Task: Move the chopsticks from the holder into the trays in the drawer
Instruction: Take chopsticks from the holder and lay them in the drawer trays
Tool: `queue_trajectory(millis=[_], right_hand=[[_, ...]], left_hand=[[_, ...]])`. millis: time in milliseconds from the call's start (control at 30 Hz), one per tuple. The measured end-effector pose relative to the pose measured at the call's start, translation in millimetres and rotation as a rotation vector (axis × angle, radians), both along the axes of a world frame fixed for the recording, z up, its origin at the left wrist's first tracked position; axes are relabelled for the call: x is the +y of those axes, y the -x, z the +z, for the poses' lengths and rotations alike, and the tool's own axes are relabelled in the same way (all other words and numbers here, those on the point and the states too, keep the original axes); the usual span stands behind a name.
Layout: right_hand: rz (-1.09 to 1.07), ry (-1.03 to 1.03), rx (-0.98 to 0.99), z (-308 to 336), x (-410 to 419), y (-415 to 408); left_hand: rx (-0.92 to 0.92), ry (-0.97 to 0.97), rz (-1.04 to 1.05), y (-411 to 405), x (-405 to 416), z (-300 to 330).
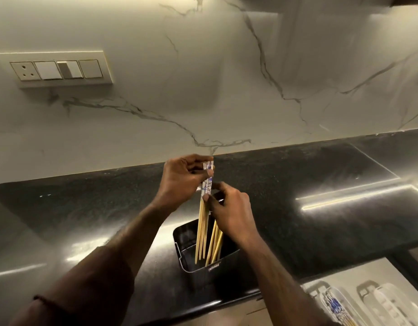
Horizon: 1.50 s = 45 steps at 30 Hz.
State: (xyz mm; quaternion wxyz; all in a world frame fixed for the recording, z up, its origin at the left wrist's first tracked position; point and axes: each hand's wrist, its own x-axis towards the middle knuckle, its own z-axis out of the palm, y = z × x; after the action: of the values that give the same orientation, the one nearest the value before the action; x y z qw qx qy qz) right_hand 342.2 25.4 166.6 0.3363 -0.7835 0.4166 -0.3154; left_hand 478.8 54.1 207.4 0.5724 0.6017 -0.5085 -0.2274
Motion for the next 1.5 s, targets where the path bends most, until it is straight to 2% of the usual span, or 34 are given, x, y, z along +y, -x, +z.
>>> queue_trajectory(millis=[200, 367, 500, 767, 900, 1167, 1500], right_hand=[[0.094, -0.08, -0.142, 34, 26, 9], [0.241, -0.241, -0.209, 49, 50, 35], [0.33, -0.319, -0.168, 48, 69, 67], [0.335, -0.633, -0.188, 45, 101, 150], [0.288, -0.719, -0.26, 45, 108, 199], [0.183, -0.756, -0.374, 55, 119, 334], [0.037, -0.782, -0.364, 47, 98, 502]], left_hand=[[-0.108, 0.142, 0.022, 4, 25, 57], [0.009, 0.229, -0.043, 13, 50, 88], [0.061, 0.255, -0.099, 29, 63, 96], [0.218, 0.257, -0.169, 91, 67, 102], [0.248, 0.275, -0.184, 137, 62, 112], [0.28, 0.293, -0.224, 274, 52, 110], [0.314, 0.277, -0.221, 441, 16, 90]])
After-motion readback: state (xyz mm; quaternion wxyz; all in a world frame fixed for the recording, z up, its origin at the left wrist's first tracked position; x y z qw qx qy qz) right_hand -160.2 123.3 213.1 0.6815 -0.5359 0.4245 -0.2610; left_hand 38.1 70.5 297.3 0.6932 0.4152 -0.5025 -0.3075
